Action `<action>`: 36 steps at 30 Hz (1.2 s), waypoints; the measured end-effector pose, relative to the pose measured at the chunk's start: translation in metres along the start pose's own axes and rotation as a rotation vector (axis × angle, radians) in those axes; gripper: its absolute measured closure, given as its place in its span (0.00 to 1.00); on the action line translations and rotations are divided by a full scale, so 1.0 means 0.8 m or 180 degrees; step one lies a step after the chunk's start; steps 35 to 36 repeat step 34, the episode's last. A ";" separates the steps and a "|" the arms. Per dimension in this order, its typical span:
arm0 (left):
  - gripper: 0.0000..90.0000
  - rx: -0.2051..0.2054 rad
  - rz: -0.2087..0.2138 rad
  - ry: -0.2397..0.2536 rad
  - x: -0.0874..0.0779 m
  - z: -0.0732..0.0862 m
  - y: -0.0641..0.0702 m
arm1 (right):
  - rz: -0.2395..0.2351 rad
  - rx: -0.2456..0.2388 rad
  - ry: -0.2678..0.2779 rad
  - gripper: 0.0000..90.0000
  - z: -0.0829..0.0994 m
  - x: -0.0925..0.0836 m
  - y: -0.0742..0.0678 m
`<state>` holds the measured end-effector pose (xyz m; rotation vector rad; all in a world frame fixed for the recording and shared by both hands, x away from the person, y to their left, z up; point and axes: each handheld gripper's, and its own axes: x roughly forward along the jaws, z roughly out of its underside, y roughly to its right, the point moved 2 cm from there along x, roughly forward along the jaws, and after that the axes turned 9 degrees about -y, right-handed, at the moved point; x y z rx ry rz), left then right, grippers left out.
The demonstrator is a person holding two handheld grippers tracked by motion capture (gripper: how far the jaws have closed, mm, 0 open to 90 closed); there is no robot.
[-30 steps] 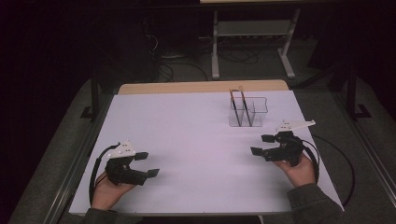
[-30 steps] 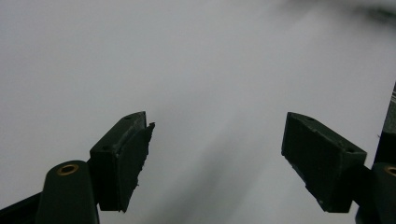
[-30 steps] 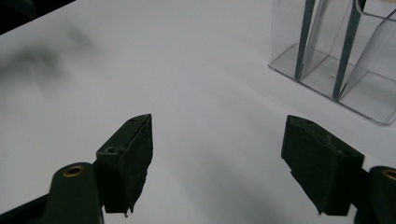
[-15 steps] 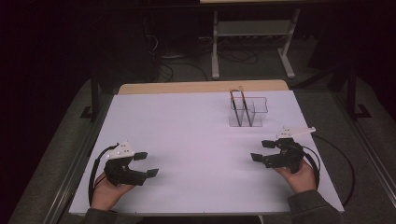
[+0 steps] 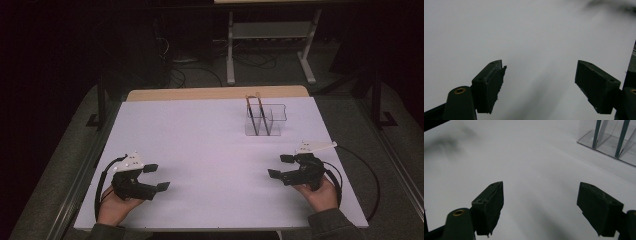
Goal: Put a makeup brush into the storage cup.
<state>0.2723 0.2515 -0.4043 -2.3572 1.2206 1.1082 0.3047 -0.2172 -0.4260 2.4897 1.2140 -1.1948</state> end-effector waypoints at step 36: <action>0.23 0.0035 0.0028 -0.0032 0.005 0.004 0.001 | -0.0005 0.0104 0.0082 0.21 0.018 -0.003 0.002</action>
